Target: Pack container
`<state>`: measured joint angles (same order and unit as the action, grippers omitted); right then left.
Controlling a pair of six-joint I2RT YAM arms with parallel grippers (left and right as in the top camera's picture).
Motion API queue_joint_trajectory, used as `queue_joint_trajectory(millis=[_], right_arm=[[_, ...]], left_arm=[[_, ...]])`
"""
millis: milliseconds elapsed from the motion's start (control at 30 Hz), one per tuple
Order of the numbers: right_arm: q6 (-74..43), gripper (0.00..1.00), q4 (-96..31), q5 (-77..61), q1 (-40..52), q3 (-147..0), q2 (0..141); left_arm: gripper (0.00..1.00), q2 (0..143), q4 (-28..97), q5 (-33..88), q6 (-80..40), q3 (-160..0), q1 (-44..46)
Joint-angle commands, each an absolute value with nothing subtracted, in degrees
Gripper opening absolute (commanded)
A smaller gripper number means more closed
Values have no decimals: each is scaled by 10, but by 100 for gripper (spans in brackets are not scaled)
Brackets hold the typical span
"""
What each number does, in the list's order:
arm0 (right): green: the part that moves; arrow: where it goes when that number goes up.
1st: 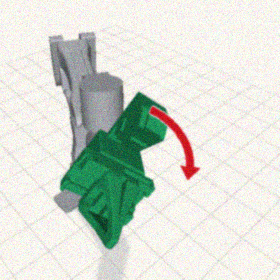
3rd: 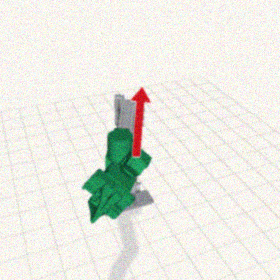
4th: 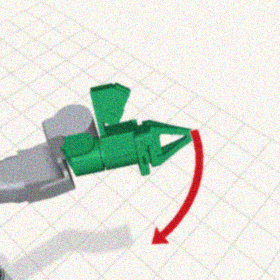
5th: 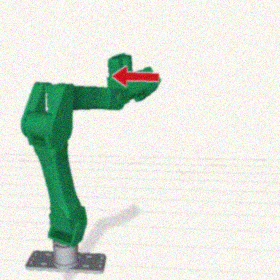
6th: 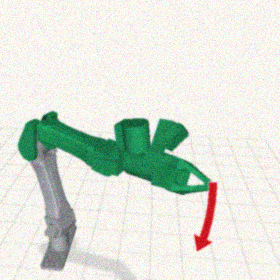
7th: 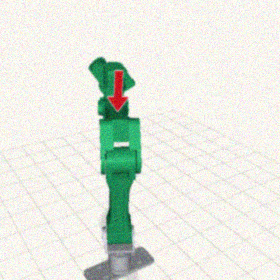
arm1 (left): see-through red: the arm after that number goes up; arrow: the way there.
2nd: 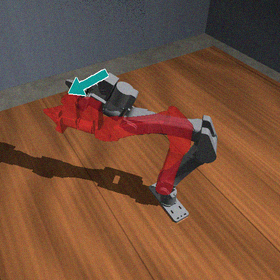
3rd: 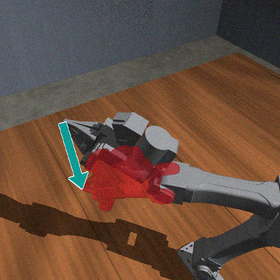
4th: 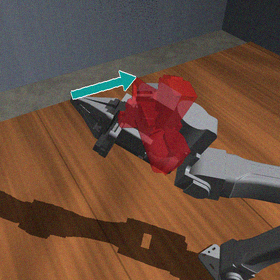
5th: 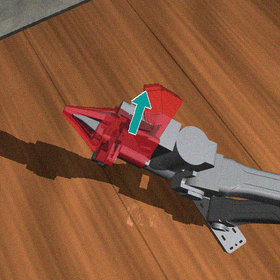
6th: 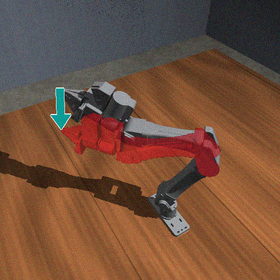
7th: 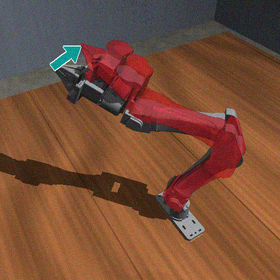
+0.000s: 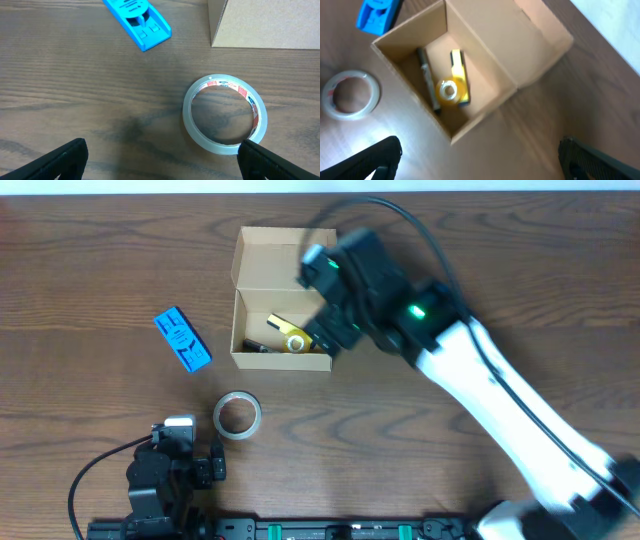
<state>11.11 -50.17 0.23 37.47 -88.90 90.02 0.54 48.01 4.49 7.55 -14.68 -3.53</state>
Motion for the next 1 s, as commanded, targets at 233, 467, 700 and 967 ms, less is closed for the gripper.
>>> queue_joint_trajectory(millis=[233,467,700,967], right_arm=[[-34,99,-437,11,371,-554,566],[-116,99,-452,23,371,-383,305],[-132,99,-476,25,371,-320,121],[-132,99,-478,28,371,-320,101]], left_arm=[[95,2,510,39,77,-143,-33],[95,2,510,41,77,-143,-33],[96,2,503,41,77,-143,-33],[95,3,465,108,-3,-148,-33]])
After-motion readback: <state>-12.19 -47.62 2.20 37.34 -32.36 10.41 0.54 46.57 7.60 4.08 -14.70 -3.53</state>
